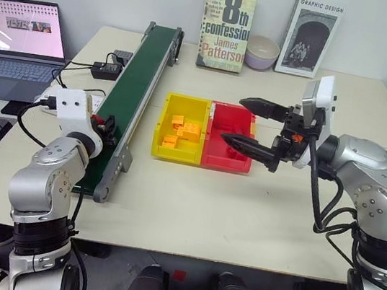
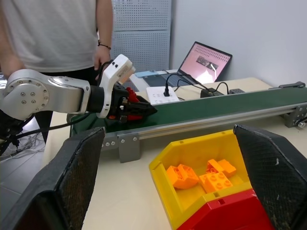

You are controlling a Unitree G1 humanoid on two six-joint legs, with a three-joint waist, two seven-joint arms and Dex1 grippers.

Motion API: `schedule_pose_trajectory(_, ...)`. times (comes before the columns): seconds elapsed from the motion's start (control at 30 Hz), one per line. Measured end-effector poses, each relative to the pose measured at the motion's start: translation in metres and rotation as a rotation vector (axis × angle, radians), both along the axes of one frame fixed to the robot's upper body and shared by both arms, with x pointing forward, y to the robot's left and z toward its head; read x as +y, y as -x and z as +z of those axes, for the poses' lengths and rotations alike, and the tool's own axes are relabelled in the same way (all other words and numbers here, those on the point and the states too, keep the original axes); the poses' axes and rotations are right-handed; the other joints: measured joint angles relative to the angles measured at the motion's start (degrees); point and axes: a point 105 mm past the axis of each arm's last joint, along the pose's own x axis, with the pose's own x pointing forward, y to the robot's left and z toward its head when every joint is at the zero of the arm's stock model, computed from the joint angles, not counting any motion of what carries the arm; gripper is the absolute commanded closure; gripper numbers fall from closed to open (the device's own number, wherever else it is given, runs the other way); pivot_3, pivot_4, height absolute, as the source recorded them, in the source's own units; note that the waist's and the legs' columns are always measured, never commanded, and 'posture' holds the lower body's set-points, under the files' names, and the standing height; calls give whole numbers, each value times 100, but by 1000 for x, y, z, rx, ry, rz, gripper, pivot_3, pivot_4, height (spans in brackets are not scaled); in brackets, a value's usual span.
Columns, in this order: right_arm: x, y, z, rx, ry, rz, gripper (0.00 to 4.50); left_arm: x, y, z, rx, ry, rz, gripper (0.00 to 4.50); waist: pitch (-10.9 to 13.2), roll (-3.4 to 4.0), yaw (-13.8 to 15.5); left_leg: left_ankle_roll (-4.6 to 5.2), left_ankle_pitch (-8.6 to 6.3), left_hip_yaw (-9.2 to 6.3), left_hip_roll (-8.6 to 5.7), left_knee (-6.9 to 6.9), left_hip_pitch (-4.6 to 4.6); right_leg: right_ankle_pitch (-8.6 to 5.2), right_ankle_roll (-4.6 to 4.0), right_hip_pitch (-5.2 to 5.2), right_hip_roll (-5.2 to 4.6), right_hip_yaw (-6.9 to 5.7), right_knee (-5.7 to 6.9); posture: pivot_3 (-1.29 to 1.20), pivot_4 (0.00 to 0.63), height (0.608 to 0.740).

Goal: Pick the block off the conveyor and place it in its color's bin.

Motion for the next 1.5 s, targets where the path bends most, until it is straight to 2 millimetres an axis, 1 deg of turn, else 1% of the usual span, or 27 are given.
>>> schedule_pose_trajectory(0.1,-1,1,-1,0,8,6,0,-1,0,2,-4,-11,-10,2968,0,0,1,0,0,-1,0,0,0,-2,-1,0,0,-1,0,0,150,740)
schedule_pose_trajectory(0.2,-5,5,-10,13,41,-1,0,-5,-9,12,-8,-37,-77,2968,1,-1,29,0,0,-2,-1,0,-2,-10,-6,0,1,-6,-1,0,150,740)
schedule_pose_trajectory(0.27,-7,7,-13,8,57,-15,0,-19,-21,28,-41,-53,-174,2968,2,-3,54,0,0,-3,-3,0,-4,-15,-7,0,2,-8,-2,0,150,740)
schedule_pose_trajectory(0.33,-7,8,-11,-16,66,-34,0,-37,-29,45,-83,-69,-278,2968,2,-2,44,1,-1,5,-4,0,-2,-16,-5,0,1,-1,-6,0,150,740)
schedule_pose_trajectory(0.4,-12,4,-10,-41,67,-103,0,-60,-40,53,-89,-85,-409,2968,2,-3,51,1,-1,3,-4,-1,-6,-17,-4,-2,2,-4,-5,0,150,740)
schedule_pose_trajectory(0.43,-17,1,-8,-56,61,-156,0,-74,-46,56,-87,-94,-489,2968,2,-3,70,1,0,-2,-5,-1,-8,-18,-4,-2,2,-7,-4,0,150,740)
schedule_pose_trajectory(0.5,-30,-1,-7,-95,61,-285,0,-114,-59,66,-100,-132,-679,2968,2,-3,151,1,0,-6,-9,1,-22,-18,-4,-9,4,-14,-6,0,150,740)
schedule_pose_trajectory(0.53,-37,0,-8,-105,59,-365,0,-145,-64,74,-119,-179,-826,2968,2,-4,173,1,0,-6,-10,2,-27,-18,-4,-10,3,-14,-13,0,150,740)
schedule_pose_trajectory(0.6,-42,3,-12,-107,62,-423,0,-177,-63,79,-142,-232,-976,2968,2,-3,147,10,-6,8,-11,1,-35,-17,-3,-17,1,-1,-20,0,150,740)
schedule_pose_trajectory(0.67,-47,5,-21,-90,73,-481,0,-201,-61,76,-147,-272,-1102,2968,2,-3,108,21,-12,16,-8,1,-35,-18,-2,-21,1,3,-22,0,150,740)
schedule_pose_trajectory(0.7,-48,6,-23,-81,76,-497,0,-206,-61,72,-142,-288,-1138,2968,4,0,43,24,-14,28,-2,0,-35,-18,-2,-29,1,9,-20,0,150,740)
schedule_pose_trajectory(0.73,-51,7,-27,-67,65,-535,0,-216,-64,64,-129,-317,-1184,2968,4,0,33,24,-14,17,-1,-1,-35,-19,-2,-28,3,4,-12,0,150,740)
schedule_pose_trajectory(0.83,-47,13,-39,-13,47,-566,0,-237,-63,43,-92,-368,-1296,2968,7,5,7,25,-14,9,4,-2,-39,-28,1,-42,13,0,1,0,150,740)
schedule_pose_trajectory(0.9,-48,15,-41,-9,46,-594,0,-243,-64,31,-65,-413,-1334,2968,7,5,1,25,-14,5,6,0,-47,-29,4,-47,20,-2,0,0,150,740)
schedule_pose_trajectory(0.93,-47,16,-40,-8,44,-599,0,-242,-65,28,-58,-427,-1341,2408,7,5,-13,26,-14,7,6,0,-46,-42,25,-48,20,1,2,0,150,740)
schedule_pose_trajectory(1.0,-47,18,-39,-14,37,-608,0,-239,-67,25,-50,-442,-1342,2128,7,5,-15,26,-13,4,6,1,-47,-43,28,-47,20,0,2,0,150,740)
schedule_pose_trajectory(1.17,-45,21,-38,1,26,-617,0,-233,-72,22,-45,-452,-1339,1090,7,5,6,26,-14,1,-4,6,-64,-40,31,-51,10,-4,-3,0,150,740)
schedule_pose_trajectory(1.2,-45,21,-37,6,27,-616,0,-232,-73,22,-42,-451,-1335,979,7,5,6,26,-14,1,-5,8,-68,-37,29,-54,10,-4,-2,0,150,740)
schedule_pose_trajectory(1.27,-44,21,-32,-3,16,-610,0,-230,-75,24,-44,-447,-1329,578,7,4,6,26,-14,2,-7,9,-74,-31,22,-61,8,-2,-2,0,150,740)
schedule_pose_trajectory(1.33,-44,20,-29,-15,13,-610,0,-230,-76,31,-61,-447,-1326,183,7,4,6,26,-14,-2,-6,9,-75,-31,23,-61,9,-6,-2,0,150,740)
schedule_pose_trajectory(1.37,-44,20,-29,-10,14,-607,0,-229,-77,36,-73,-445,-1324,76,7,4,5,26,-14,-3,-6,9,-75,-31,23,-62,9,-7,-1,0,150,740)
schedule_pose_trajectory(1.4,-44,19,-30,-6,15,-602,0,-228,-78,38,-79,-444,-1321,76,7,4,4,26,-14,-3,-6,9,-75,-32,23,-62,9,-7,-1,0,150,740)
schedule_pose_trajectory(1.5,-46,15,-29,0,34,-586,0,-213,-81,48,-92,-451,-1291,76,7,5,-26,26,-14,6,-3,9,-74,-31,23,-73,11,1,6,0,150,740)
